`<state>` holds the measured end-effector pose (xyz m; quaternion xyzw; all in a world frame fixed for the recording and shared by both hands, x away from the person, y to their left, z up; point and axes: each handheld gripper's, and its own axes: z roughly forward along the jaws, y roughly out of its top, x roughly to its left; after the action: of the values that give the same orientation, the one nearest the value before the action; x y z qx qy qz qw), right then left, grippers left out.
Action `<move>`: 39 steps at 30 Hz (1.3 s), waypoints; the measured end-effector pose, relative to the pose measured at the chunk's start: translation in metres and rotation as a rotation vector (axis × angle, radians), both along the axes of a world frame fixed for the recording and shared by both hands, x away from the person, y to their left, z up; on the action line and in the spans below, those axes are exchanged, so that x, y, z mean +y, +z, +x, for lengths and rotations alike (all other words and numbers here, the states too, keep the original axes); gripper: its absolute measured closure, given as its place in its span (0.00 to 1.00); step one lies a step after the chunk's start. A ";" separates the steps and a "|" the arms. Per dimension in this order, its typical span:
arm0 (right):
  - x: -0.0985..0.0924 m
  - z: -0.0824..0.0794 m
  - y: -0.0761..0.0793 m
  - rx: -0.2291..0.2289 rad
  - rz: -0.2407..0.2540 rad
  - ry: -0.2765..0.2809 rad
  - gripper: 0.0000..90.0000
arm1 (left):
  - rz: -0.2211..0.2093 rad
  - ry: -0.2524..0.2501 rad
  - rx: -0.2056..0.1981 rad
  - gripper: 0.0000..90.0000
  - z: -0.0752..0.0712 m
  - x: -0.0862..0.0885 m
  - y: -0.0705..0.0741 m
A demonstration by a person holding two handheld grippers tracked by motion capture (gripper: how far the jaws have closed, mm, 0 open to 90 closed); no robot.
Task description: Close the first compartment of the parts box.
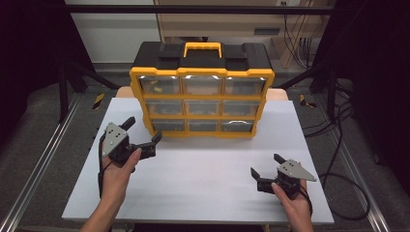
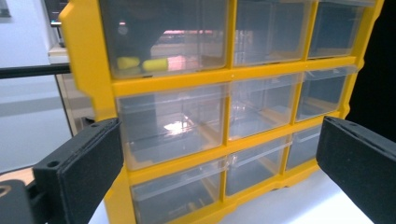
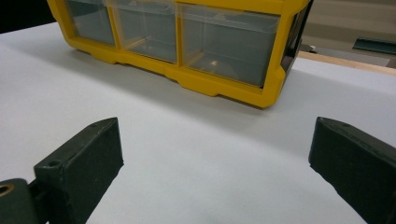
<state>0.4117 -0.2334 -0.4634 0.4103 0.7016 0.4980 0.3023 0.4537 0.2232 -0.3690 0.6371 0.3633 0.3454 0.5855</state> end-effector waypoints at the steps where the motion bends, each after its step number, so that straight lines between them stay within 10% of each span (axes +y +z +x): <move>1: 0.000 0.000 0.000 0.001 0.000 0.000 0.04 | -0.005 0.003 0.001 0.01 0.000 0.001 -0.002; 23: 0.001 -0.001 0.000 -0.004 -0.001 0.008 0.04 | -0.037 0.017 0.033 0.01 -0.015 0.020 -0.041; 39: 0.001 -0.001 0.000 -0.005 -0.003 0.010 0.04 | -0.081 0.033 0.022 0.01 -0.038 0.042 -0.041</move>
<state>0.4103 -0.2326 -0.4636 0.4054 0.7035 0.4995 0.3020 0.4156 0.2656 -0.4099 0.6107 0.3938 0.3329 0.6009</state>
